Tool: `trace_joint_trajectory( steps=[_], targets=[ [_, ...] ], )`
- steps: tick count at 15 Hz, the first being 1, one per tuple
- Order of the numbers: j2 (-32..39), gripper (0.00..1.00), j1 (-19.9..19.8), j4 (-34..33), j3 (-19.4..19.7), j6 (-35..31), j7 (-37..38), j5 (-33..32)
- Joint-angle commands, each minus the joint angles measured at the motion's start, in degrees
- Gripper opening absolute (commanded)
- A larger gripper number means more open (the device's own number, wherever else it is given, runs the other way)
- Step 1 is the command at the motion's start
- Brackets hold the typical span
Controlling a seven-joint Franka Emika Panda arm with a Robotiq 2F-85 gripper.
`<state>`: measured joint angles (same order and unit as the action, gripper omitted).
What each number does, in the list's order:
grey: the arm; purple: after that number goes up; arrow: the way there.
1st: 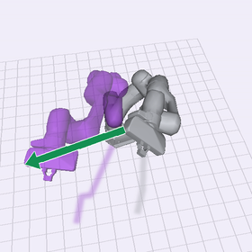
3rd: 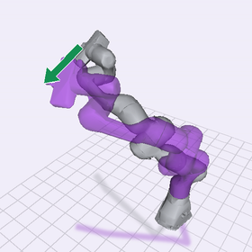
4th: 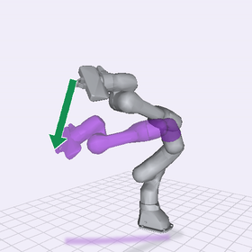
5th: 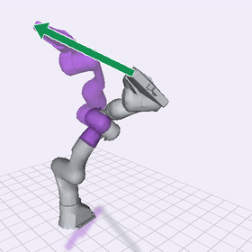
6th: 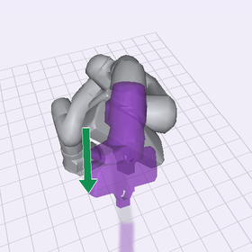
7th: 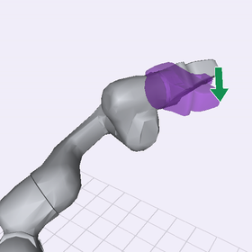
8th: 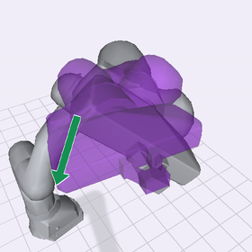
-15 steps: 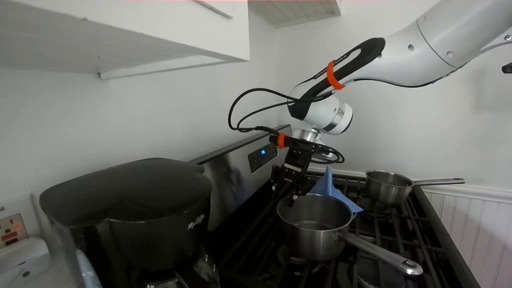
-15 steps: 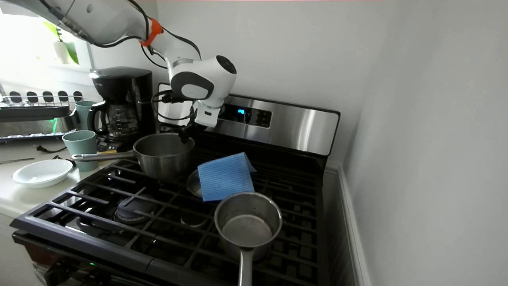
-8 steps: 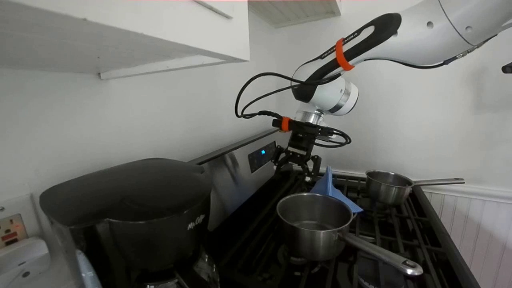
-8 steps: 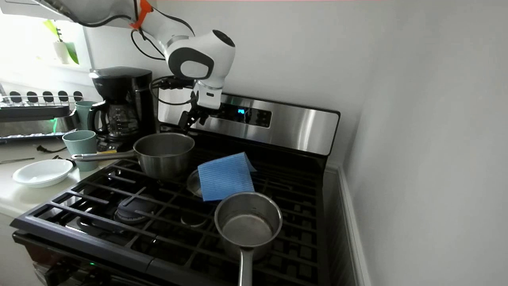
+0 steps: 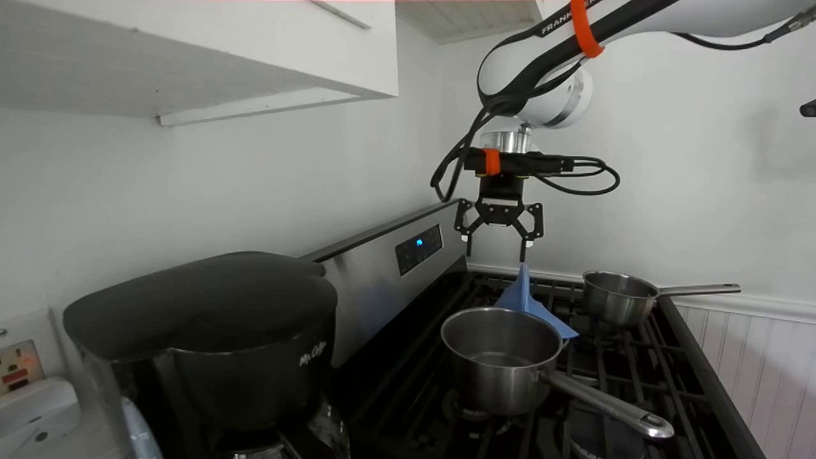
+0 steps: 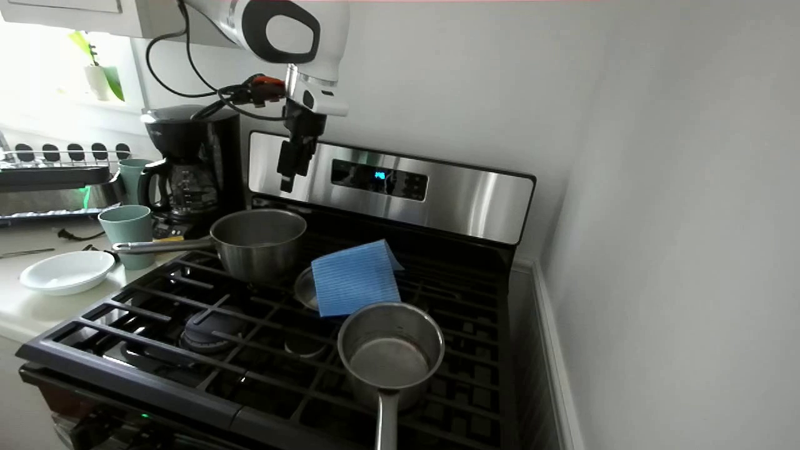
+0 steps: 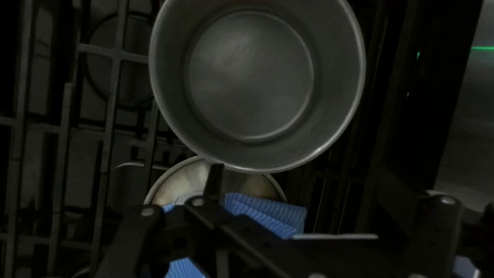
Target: Use the blue fabric to place the silver lid on the stove then move the pot on the left backwards
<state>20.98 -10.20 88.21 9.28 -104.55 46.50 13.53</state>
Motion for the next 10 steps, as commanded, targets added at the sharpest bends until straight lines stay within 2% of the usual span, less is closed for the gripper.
trace_joint_trajectory(
  steps=[1, 6, 10],
  targets=[
    [-6.90, 1.00, 1.99, 5.01, 0.75, 1.55, -6.27, -7.72],
    [-14.84, 1.00, 3.36, 9.48, 0.60, -0.49, -11.68, -19.12],
    [-20.79, 1.00, 2.89, 13.01, 0.40, -4.56, -9.21, -24.05]
  ],
)
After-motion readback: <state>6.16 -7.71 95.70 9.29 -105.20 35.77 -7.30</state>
